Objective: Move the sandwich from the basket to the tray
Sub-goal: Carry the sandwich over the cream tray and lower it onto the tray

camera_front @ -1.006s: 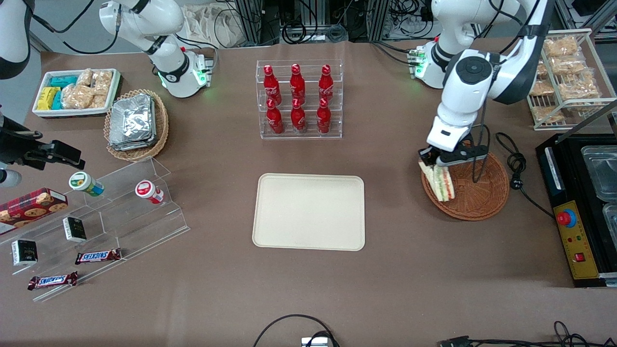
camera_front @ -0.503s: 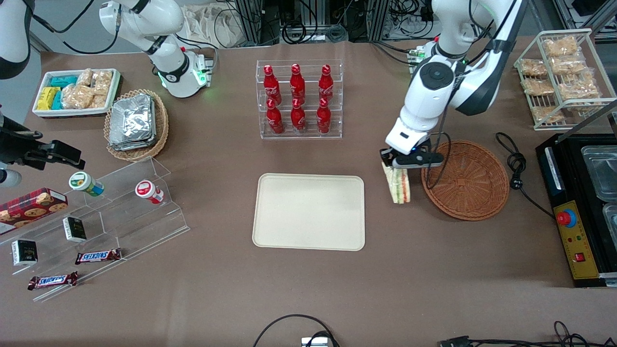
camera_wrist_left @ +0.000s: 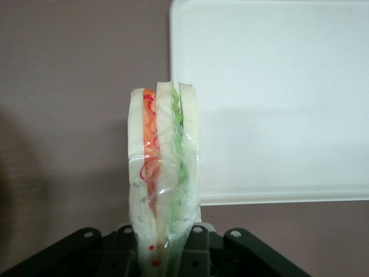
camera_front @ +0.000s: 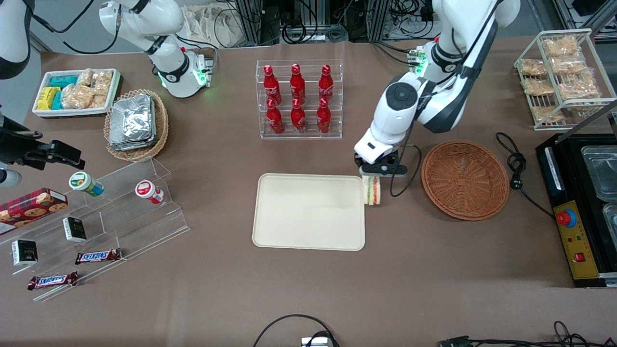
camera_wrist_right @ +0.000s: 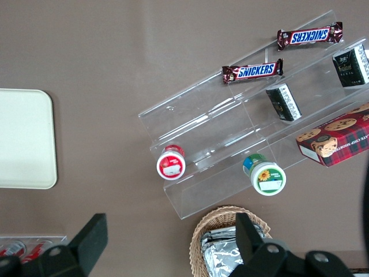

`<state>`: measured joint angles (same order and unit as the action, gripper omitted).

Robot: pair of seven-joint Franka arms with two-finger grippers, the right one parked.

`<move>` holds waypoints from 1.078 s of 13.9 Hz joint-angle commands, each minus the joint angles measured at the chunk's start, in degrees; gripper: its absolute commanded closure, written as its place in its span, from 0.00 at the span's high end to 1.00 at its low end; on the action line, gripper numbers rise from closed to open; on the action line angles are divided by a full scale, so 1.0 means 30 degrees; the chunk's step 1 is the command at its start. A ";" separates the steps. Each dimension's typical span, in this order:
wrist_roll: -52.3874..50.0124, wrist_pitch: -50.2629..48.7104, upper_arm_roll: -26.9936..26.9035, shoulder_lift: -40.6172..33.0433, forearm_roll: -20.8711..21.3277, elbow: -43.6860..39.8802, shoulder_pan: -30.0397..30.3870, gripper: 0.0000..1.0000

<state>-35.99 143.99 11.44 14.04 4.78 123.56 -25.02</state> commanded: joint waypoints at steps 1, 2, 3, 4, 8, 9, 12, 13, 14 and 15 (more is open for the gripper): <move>-0.0396 -0.0478 -0.0036 0.2025 -0.0187 -0.2335 -0.0565 0.08; -0.0570 -0.0478 -0.0036 0.2523 -0.0187 -0.2804 -0.0711 0.08; -0.0601 -0.0449 -0.0036 0.2905 -0.0187 -0.3012 -0.0800 0.08; -0.0601 -0.0420 -0.0036 0.3257 -0.0100 -0.3159 -0.0801 0.08; -0.1213 -0.0361 -0.0065 0.4750 0.0134 -0.4533 -0.1356 0.08; -0.1361 -0.0332 -0.0094 0.5073 0.0164 -0.4885 -0.1502 0.10; -0.1392 -0.0273 -0.0152 0.5661 0.0194 -0.5006 -0.1825 0.11; -0.1392 -0.0273 -0.0153 0.5750 0.0397 -0.5035 -0.1855 0.11; -0.1421 -0.0273 -0.0153 0.5982 0.0718 -0.5064 -0.1855 0.11; -0.1422 -0.0273 -0.0153 0.6043 0.0866 -0.5065 -0.1855 0.12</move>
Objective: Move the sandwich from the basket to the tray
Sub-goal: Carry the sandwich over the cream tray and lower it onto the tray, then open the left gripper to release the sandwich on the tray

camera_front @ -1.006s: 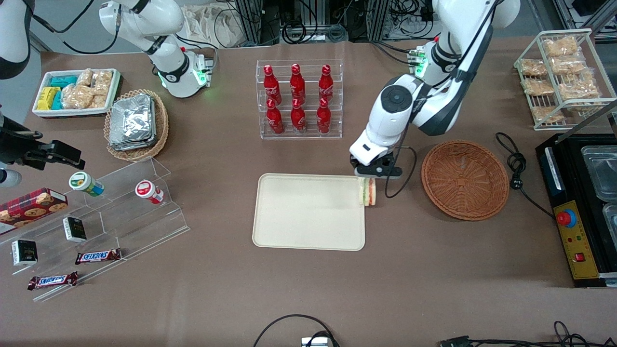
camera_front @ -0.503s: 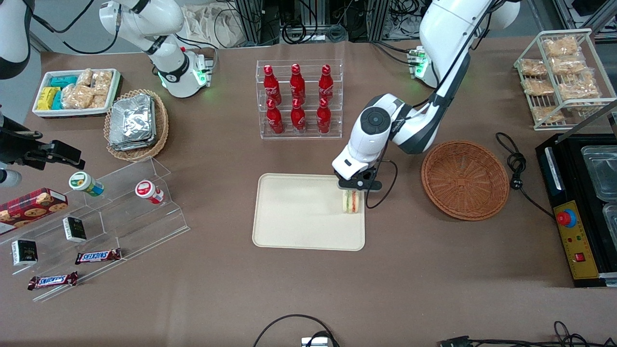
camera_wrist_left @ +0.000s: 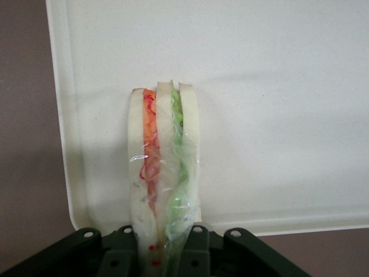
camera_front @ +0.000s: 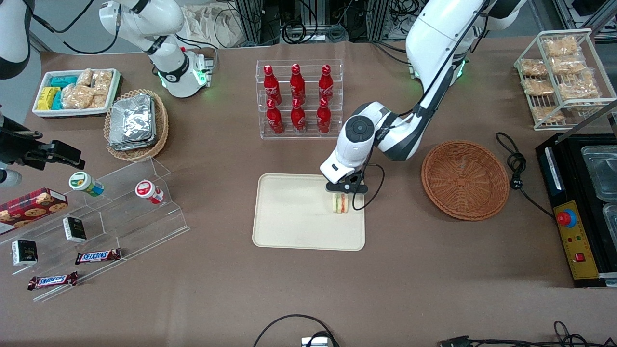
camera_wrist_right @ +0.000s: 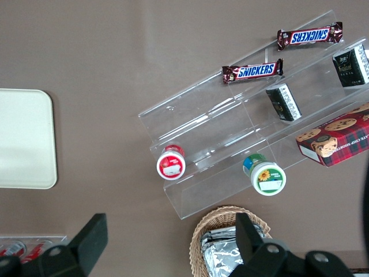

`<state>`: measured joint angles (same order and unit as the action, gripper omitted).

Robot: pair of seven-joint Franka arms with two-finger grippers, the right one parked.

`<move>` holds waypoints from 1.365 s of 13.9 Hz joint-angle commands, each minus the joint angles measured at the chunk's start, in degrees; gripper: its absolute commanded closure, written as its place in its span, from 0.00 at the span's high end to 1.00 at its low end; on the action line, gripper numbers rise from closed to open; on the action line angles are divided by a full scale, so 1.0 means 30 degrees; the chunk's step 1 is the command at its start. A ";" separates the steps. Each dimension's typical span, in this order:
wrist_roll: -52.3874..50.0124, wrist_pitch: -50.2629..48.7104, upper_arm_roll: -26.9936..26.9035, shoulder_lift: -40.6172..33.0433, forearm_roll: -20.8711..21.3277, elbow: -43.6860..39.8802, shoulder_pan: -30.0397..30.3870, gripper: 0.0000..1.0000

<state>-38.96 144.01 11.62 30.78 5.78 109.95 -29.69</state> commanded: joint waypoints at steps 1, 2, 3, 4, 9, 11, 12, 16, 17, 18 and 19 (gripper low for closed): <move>-0.0430 -0.0280 -0.0240 0.0520 0.0533 -0.0556 -0.0299 0.12; -0.0401 -0.0280 -0.0269 0.0521 0.0562 -0.0615 -0.0299 0.12; -0.0430 -0.0280 -0.0270 0.0550 0.0563 -0.0644 -0.0299 0.12; -0.0430 -0.0280 -0.0299 0.0550 0.0563 -0.0645 -0.0270 0.13; -0.0665 -0.0338 -0.0357 0.0725 0.0563 -0.0935 -0.0211 0.22; -0.0665 -0.0426 -0.0358 0.0931 0.0563 -0.1084 -0.0124 0.23; -0.0665 -0.0455 -0.0387 0.0902 0.0563 -0.1084 -0.0065 0.39; -0.0723 -0.1592 -0.0387 0.1105 0.0563 -0.2426 0.0023 1.00; -0.0694 -0.2062 -0.0416 0.1310 0.0563 -0.2983 0.0052 1.00; -0.0694 -0.2415 -0.0880 0.1370 0.0563 -0.3336 0.0023 1.00; -0.0665 -0.2766 -0.1204 0.1371 0.0534 -0.3659 -0.0006 1.00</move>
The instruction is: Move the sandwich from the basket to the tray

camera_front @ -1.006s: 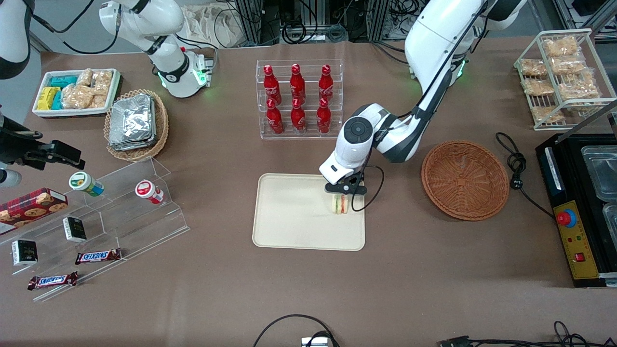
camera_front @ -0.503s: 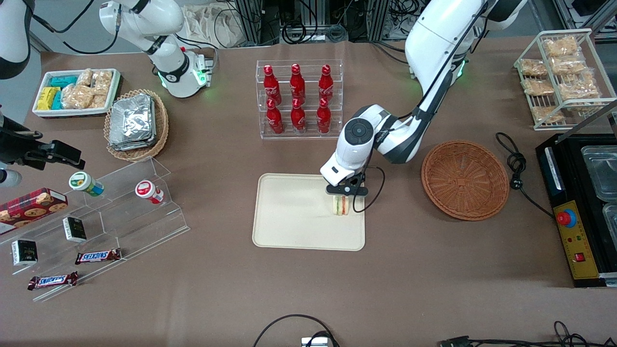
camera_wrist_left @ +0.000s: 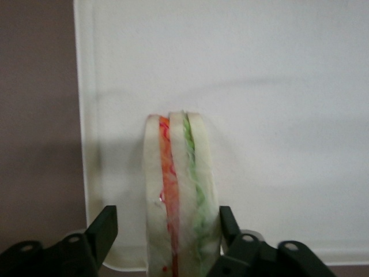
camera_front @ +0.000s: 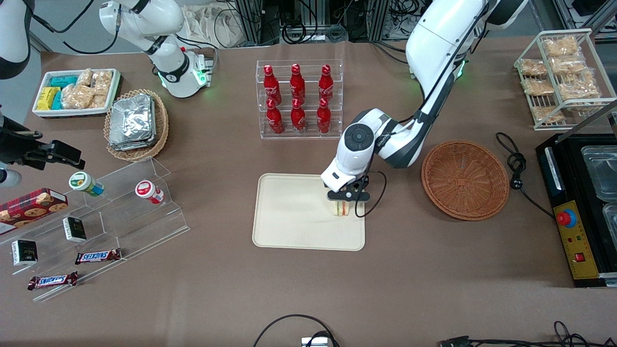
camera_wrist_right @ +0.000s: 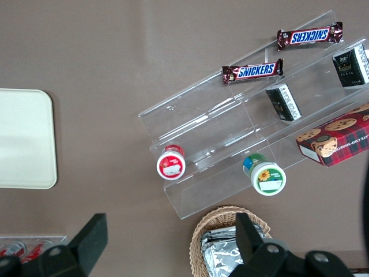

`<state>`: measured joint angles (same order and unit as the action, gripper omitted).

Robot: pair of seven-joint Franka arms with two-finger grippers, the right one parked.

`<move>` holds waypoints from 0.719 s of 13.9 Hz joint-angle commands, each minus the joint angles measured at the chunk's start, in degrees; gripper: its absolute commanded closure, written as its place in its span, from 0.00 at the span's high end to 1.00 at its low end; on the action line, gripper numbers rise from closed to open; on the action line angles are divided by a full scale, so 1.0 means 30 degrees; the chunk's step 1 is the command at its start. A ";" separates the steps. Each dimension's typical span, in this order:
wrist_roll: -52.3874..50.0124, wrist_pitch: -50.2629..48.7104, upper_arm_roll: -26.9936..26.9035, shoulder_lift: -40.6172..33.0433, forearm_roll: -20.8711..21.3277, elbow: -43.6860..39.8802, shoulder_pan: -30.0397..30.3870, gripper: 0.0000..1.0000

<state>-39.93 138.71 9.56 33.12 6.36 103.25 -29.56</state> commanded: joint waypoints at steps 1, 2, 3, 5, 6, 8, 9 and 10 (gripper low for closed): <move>-0.0343 -0.1553 -0.0580 0.0560 0.0341 -0.1747 -0.0019 1.00; -0.0343 -0.2516 -0.0754 0.0502 0.0341 -0.2330 -0.0018 1.00; -0.0401 -0.3715 -0.1046 0.0473 0.0341 -0.3003 -0.0018 1.00; -0.0489 -0.5827 -0.1749 0.0268 0.0195 -0.4118 0.0011 1.00; -0.0692 -0.6329 -0.2419 0.0180 0.0020 -0.4674 0.0011 1.00; -0.1249 -0.7238 -0.3360 -0.0084 -0.0070 -0.5846 0.0011 1.00; -0.1338 -0.7823 -0.3770 -0.0113 -0.0070 -0.6634 0.0011 1.00; -0.1426 -0.8525 -0.4122 -0.0143 -0.0099 -0.7280 0.0011 1.00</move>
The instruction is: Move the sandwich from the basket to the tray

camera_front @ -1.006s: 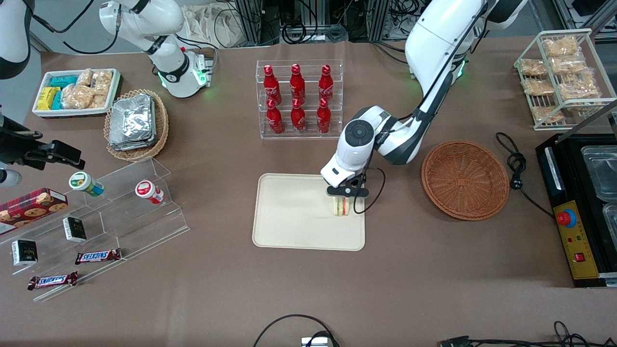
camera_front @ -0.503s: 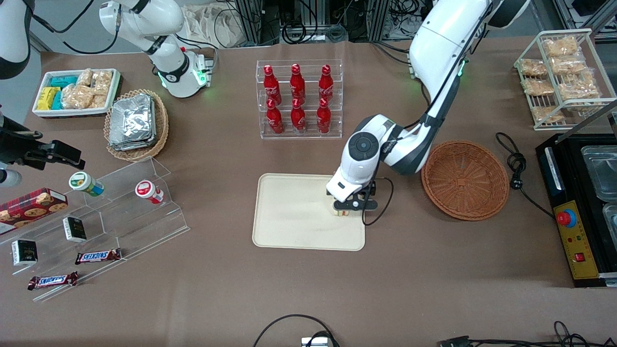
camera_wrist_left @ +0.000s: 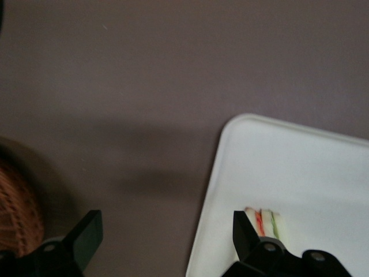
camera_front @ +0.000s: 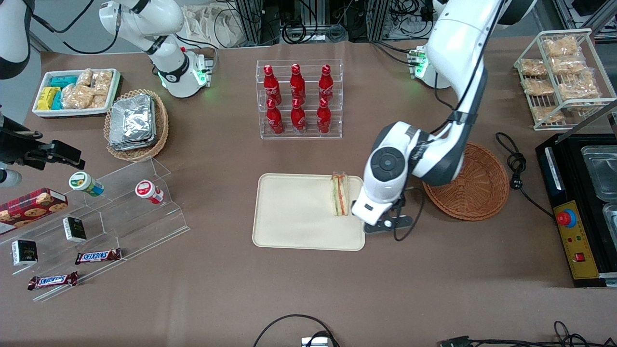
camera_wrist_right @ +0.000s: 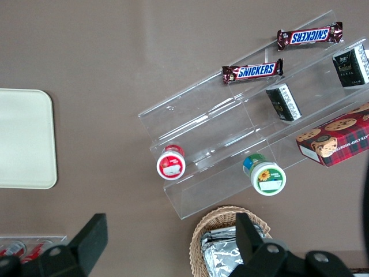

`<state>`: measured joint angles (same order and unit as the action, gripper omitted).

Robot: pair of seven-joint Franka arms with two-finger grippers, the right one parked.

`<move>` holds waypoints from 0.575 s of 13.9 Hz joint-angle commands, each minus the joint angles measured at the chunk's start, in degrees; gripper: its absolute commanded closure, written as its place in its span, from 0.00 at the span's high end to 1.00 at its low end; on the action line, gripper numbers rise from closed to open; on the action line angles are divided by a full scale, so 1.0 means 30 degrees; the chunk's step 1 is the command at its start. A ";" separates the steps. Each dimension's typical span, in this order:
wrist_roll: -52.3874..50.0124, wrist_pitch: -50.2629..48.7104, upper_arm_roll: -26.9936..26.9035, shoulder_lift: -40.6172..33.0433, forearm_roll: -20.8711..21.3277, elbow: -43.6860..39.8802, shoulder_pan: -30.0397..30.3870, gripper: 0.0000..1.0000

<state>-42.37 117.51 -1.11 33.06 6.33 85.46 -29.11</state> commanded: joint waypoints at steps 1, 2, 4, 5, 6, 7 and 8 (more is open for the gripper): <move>-0.0641 -0.2189 -0.0885 -0.0151 -0.0176 -0.1910 -0.0141 1.00; -0.0612 -0.2690 -0.1265 -0.0152 -0.0263 -0.2380 -0.0141 1.00; -0.0554 -0.3744 -0.2202 -0.0384 -0.0264 -0.3172 -0.0141 1.00; -0.0379 -0.4127 -0.2642 -0.0560 -0.0293 -0.3263 -0.0141 1.00; -0.0291 -0.4275 -0.3052 -0.0881 -0.0323 -0.3235 -0.0141 1.00; -0.0232 -0.4364 -0.3346 -0.1087 -0.0352 -0.3176 -0.0025 1.00; -0.0202 -0.4423 -0.3320 -0.1669 -0.0439 -0.3002 0.0731 1.00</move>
<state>-43.32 105.87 -10.40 30.84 6.02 75.97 -28.88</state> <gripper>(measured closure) 0.000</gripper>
